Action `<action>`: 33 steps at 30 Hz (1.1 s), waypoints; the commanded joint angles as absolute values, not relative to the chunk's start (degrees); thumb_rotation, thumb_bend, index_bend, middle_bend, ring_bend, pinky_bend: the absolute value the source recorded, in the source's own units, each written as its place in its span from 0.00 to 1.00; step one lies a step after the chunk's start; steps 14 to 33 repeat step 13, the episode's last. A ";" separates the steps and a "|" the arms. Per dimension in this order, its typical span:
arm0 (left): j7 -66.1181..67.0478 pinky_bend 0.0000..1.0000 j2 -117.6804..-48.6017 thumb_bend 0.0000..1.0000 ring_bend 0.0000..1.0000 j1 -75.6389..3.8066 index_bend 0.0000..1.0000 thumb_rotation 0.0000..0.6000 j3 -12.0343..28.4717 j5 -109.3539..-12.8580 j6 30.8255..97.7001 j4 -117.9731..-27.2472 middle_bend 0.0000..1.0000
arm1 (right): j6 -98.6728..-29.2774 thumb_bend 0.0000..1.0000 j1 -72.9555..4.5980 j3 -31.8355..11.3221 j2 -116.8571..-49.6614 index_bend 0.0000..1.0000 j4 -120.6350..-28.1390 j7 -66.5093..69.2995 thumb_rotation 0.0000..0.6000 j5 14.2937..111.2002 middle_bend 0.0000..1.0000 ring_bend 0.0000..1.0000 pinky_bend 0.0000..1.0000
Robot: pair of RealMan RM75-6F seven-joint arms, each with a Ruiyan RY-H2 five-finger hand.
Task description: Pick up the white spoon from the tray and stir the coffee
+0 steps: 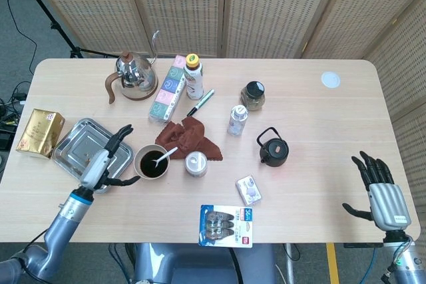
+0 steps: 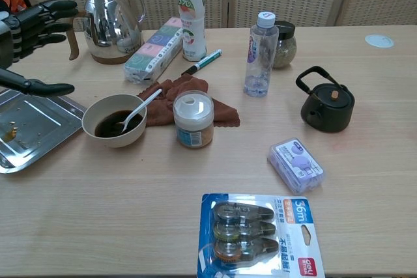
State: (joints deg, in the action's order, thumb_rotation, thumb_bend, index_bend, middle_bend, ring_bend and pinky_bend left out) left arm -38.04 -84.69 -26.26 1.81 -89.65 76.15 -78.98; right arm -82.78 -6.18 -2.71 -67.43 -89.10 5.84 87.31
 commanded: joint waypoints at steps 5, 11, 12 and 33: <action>-8.53 0.00 -71.98 0.22 0.00 -16.80 0.00 1.00 -1.14 -79.67 80.24 -91.94 0.00 | -86.05 0.00 -5.63 -3.34 -68.55 0.00 -87.89 2.88 1.00 88.75 0.00 0.00 0.00; -0.65 0.00 -68.90 0.18 0.00 -12.42 0.00 1.00 -1.83 -78.75 85.12 -95.20 0.00 | -90.35 0.00 -5.20 -3.80 -70.97 0.00 -84.45 1.92 1.00 91.73 0.00 0.00 0.00; 0.21 0.00 -69.28 0.17 0.00 -11.87 0.00 1.00 -1.64 -79.09 86.27 -94.87 0.00 | -90.72 0.00 -5.17 -3.80 -71.22 0.00 -84.11 1.91 1.00 92.03 0.00 0.00 0.00; 1.07 0.00 -69.72 0.16 0.00 -11.20 0.00 1.00 -1.49 -79.29 87.31 -94.49 0.00 | -91.02 0.00 -5.14 -3.78 -71.49 0.00 -83.77 1.88 1.00 92.29 0.00 0.00 0.00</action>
